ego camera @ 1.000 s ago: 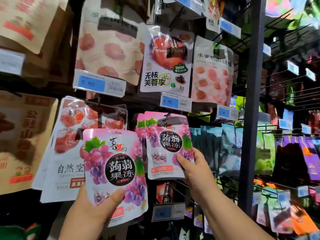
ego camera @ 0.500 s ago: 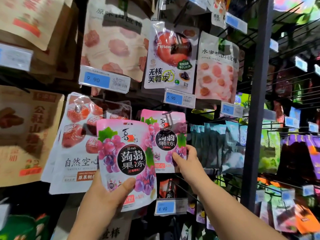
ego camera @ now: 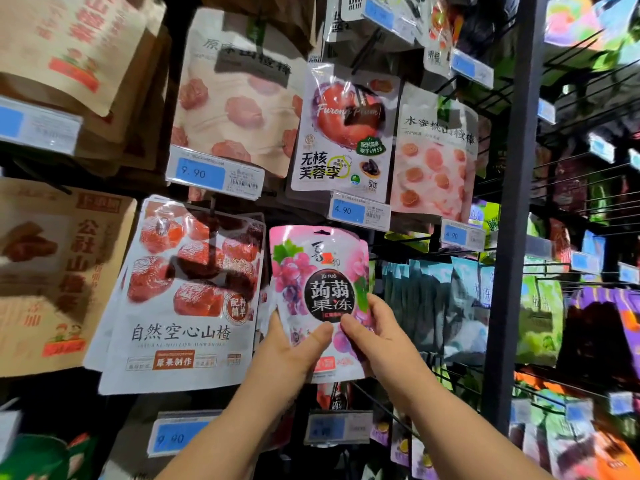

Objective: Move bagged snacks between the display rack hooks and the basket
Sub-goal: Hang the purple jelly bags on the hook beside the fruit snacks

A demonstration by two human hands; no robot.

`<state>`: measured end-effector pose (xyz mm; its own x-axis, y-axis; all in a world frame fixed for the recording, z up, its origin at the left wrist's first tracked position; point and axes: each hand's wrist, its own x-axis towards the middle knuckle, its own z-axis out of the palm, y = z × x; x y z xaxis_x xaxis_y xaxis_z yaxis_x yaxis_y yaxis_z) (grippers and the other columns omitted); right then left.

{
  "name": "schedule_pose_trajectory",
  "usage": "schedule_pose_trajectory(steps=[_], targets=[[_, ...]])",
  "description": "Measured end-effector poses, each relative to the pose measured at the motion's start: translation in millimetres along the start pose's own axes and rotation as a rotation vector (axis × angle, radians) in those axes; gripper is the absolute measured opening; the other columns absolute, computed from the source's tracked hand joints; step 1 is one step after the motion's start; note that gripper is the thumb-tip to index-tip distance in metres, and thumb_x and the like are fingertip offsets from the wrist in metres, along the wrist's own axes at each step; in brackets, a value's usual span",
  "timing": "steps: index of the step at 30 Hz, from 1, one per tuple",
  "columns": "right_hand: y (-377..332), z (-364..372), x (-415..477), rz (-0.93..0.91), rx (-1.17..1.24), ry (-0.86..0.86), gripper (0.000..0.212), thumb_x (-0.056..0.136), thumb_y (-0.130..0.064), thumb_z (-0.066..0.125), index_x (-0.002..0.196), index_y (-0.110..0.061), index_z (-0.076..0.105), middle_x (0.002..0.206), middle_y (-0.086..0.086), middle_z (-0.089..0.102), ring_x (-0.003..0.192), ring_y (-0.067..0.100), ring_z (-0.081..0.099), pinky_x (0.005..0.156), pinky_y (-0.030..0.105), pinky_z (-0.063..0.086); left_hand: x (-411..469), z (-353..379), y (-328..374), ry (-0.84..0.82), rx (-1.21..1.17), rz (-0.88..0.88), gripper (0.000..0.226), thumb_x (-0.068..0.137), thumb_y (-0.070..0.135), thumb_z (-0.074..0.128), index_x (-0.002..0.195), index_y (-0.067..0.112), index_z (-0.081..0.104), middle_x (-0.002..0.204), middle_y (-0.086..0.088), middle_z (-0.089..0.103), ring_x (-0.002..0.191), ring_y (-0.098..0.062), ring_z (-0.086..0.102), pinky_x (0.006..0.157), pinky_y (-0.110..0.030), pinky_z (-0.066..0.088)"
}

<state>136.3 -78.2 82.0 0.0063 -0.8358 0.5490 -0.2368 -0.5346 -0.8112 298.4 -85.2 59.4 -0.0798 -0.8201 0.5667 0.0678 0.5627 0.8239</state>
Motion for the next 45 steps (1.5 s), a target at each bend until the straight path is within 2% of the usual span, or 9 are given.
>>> schedule_pose_trajectory(steps=[5,9,15,20,24,29,36,41,45], targets=[[3.8,-15.1,-1.6,-0.089,0.107,0.136,0.041,0.090,-0.016,0.069,0.125,-0.030,0.051,0.110,0.003,0.073,0.100,0.024,0.071,0.092,0.051,0.055,7.6,14.6,8.6,-0.008,0.145,0.040,0.021,0.089,0.041,0.065,0.105,0.036,0.052,0.108,0.014,0.067,0.095,0.002,0.063,0.084,-0.022,0.050],[3.8,-18.0,0.1,-0.136,0.109,0.189,0.036,0.092,-0.015,0.065,0.121,-0.031,0.052,0.108,0.001,0.073,0.097,0.017,0.072,0.082,0.037,0.057,14.4,20.7,14.6,-0.022,0.143,0.066,0.029,0.088,0.042,0.066,0.113,0.036,0.052,0.103,0.019,0.067,0.089,0.009,0.061,0.073,-0.012,0.046],[5.2,-19.3,-1.8,-0.160,0.105,0.177,0.037,0.088,-0.025,0.071,0.113,-0.046,0.054,0.111,0.001,0.072,0.104,0.025,0.069,0.093,0.053,0.054,12.0,21.2,13.1,-0.023,0.123,0.080,0.024,0.089,0.031,0.068,0.100,0.041,0.048,0.090,0.028,0.062,0.078,0.024,0.057,0.062,-0.001,0.042],[7.1,-19.6,-0.6,-0.138,0.119,0.175,0.041,0.092,-0.017,0.066,0.125,-0.034,0.049,0.109,0.001,0.073,0.100,0.021,0.071,0.089,0.048,0.056,12.0,21.5,12.3,-0.020,0.119,0.065,0.023,0.090,0.032,0.067,0.102,0.040,0.049,0.094,0.023,0.063,0.076,0.022,0.058,0.058,0.000,0.042],[6.0,-18.6,5.1,-0.117,0.086,0.191,0.040,0.093,-0.018,0.066,0.126,-0.032,0.048,0.107,-0.002,0.073,0.098,0.015,0.072,0.088,0.040,0.057,17.8,22.3,15.5,-0.001,0.150,0.077,0.045,0.088,0.042,0.066,0.128,0.029,0.049,0.114,0.019,0.063,0.097,0.008,0.061,0.079,-0.012,0.048],[4.2,-17.5,6.3,-0.113,0.083,0.198,0.038,0.093,-0.018,0.065,0.124,-0.031,0.048,0.107,-0.002,0.073,0.097,0.014,0.072,0.083,0.033,0.057,20.2,22.0,13.9,0.009,0.117,0.073,0.046,0.087,0.043,0.066,0.127,0.031,0.047,0.111,0.014,0.068,0.097,-0.004,0.066,0.090,-0.037,0.055],[10.4,-14.8,17.9,-0.066,0.040,0.227,0.039,0.089,-0.025,0.070,0.123,-0.030,0.050,0.108,-0.004,0.072,0.100,0.013,0.070,0.093,0.039,0.054,29.7,21.2,7.4,0.034,0.185,0.051,0.080,0.080,0.063,0.063,0.143,0.023,0.035,0.139,0.003,0.054,0.124,-0.018,0.053,0.105,-0.044,0.044],[13.6,-13.7,30.9,-0.044,-0.021,0.255,0.064,0.066,-0.055,0.077,0.120,-0.039,0.047,0.112,-0.004,0.070,0.104,0.017,0.068,0.098,0.047,0.052,39.7,21.4,5.5,0.067,0.218,0.041,0.076,0.088,0.049,0.063,0.148,0.021,0.025,0.142,0.002,0.049,0.125,-0.020,0.050,0.099,-0.032,0.042],[21.0,-11.2,39.2,-0.033,-0.125,0.301,0.057,0.081,-0.046,0.074,0.129,-0.037,0.045,0.110,-0.003,0.069,0.103,0.017,0.067,0.095,0.046,0.052,47.1,22.1,0.9,0.079,0.271,0.028,0.084,0.090,0.046,0.062,0.152,0.025,0.010,0.152,-0.004,0.038,0.131,-0.025,0.046,0.101,-0.035,0.040]])
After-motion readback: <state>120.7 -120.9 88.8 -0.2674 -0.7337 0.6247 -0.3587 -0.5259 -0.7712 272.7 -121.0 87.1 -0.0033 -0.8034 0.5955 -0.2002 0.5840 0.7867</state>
